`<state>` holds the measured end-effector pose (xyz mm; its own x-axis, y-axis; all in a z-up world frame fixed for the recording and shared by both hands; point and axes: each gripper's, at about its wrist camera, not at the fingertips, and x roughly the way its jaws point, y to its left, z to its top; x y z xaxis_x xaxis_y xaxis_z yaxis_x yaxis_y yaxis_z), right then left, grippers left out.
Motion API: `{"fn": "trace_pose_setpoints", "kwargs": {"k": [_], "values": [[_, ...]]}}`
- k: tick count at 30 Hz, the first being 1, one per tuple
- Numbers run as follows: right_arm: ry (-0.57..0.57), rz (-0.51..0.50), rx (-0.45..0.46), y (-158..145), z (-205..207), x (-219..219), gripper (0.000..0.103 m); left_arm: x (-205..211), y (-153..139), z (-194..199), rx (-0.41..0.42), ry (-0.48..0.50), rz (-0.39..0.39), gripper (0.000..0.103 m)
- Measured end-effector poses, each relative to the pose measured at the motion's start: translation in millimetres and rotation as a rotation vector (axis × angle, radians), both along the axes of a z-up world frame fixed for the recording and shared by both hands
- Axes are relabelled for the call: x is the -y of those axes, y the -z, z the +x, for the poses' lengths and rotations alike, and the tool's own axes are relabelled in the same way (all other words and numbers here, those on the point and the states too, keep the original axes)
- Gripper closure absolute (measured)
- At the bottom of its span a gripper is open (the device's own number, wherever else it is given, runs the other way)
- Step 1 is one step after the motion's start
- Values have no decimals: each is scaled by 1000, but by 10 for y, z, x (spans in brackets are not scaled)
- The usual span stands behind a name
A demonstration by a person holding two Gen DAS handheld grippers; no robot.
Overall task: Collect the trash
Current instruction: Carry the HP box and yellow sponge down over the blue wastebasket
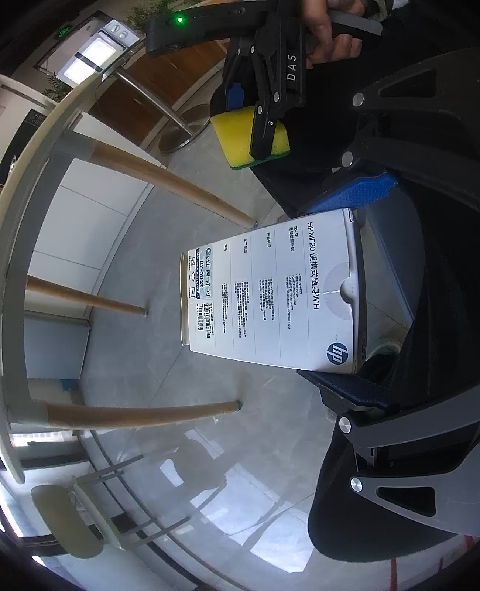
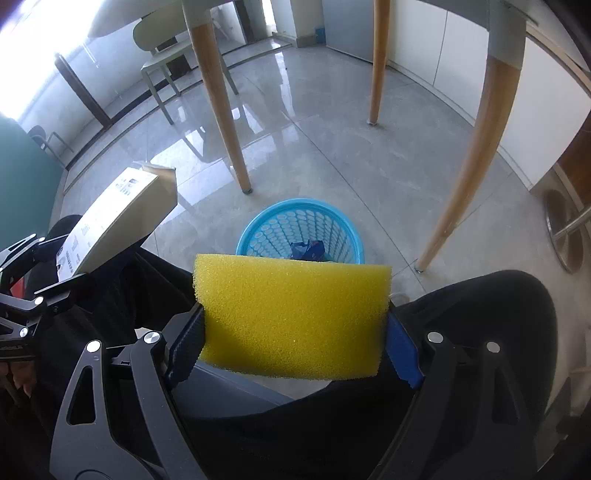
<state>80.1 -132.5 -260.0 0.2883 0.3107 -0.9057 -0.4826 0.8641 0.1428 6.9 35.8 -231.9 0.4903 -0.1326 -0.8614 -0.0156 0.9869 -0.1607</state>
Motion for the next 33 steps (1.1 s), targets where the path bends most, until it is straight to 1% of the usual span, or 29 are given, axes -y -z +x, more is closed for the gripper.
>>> {"fn": "trace_pose_setpoints", "kwargs": {"k": [7,13,18,20,21,23,27,33], "values": [[-5,-2,-38,149,117,-70,24,17,163,170,-37,7,34,27],[7,6,-64,283,250,-125,24,-43,290,331,-71,-2,-20,27],[19,-9,-88,398,389,-194,24,-62,397,465,-94,-21,-60,27],[24,-12,-102,449,431,-222,24,-86,448,524,-107,-34,-78,27],[28,-12,-107,477,452,-231,24,-118,475,562,-122,-44,-100,27],[39,-8,-122,541,529,-259,24,-205,557,643,-159,-89,-131,27],[53,-16,-137,681,676,-302,23,-260,660,758,-173,-120,-151,27],[105,21,-231,927,900,-260,23,-204,796,857,-188,-113,-128,27]]}}
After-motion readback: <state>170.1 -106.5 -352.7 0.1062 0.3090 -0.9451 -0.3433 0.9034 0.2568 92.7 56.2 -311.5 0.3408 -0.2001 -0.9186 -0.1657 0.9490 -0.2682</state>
